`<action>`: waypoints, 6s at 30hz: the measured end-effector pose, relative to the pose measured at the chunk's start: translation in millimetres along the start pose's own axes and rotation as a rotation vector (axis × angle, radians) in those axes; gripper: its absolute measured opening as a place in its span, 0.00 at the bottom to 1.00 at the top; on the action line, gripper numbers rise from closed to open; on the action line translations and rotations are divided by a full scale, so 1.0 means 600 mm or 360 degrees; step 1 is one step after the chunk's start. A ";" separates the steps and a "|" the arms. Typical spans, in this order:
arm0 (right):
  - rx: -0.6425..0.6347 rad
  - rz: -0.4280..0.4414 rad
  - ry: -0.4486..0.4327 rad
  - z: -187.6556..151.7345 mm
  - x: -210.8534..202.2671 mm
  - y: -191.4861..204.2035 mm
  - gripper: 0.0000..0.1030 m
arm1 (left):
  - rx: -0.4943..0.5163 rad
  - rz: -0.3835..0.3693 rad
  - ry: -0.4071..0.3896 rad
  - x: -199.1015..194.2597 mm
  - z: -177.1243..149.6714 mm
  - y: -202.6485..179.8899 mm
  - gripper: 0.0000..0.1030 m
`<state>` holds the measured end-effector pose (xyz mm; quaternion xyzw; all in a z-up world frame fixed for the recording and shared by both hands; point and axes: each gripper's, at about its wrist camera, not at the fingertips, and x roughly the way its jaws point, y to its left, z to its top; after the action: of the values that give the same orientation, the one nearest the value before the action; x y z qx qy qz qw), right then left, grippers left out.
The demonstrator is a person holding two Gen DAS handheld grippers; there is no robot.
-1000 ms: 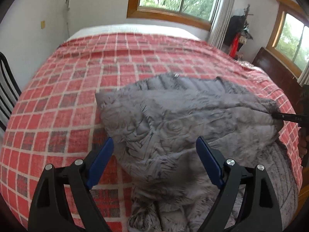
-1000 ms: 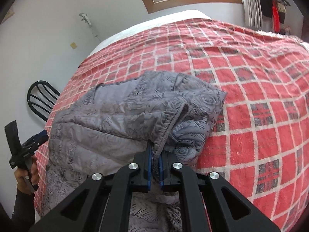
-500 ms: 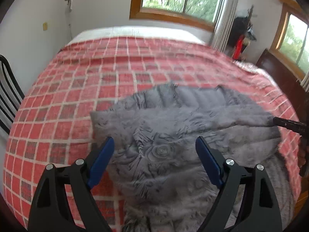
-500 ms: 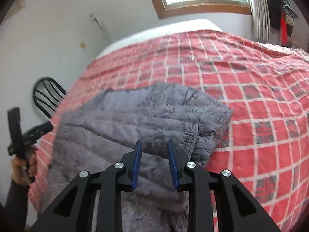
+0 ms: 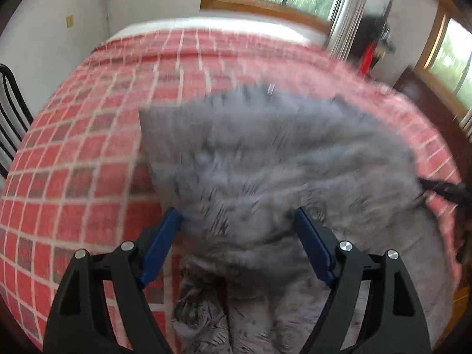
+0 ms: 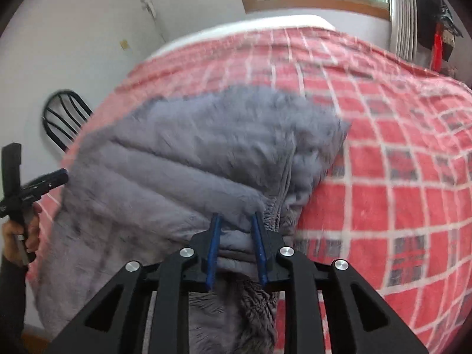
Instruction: Fold large clothes
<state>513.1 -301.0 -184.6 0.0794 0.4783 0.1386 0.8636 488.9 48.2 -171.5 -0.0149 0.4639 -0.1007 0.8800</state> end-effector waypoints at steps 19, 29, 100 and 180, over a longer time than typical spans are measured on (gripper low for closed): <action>0.0050 0.0193 0.0006 -0.336 -0.268 0.031 0.65 | -0.0008 0.0069 -0.0187 -0.312 -0.376 0.008 0.82; 0.0181 0.0257 0.0016 -0.443 -0.305 0.014 0.65 | -0.0075 -0.0160 -0.0012 -0.286 -0.461 -0.003 0.73; 0.0438 0.0299 0.0206 0.053 -0.037 -0.070 0.27 | -0.0333 -0.0218 0.0201 -0.091 0.026 0.064 0.21; 0.0066 -0.0177 0.0038 0.236 0.145 -0.103 0.16 | -0.0285 -0.0036 0.0094 0.117 0.196 0.156 0.07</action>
<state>687.2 -333.2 -196.2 0.0688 0.4950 0.0814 0.8623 639.0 118.5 -172.9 -0.0957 0.4966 -0.0693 0.8599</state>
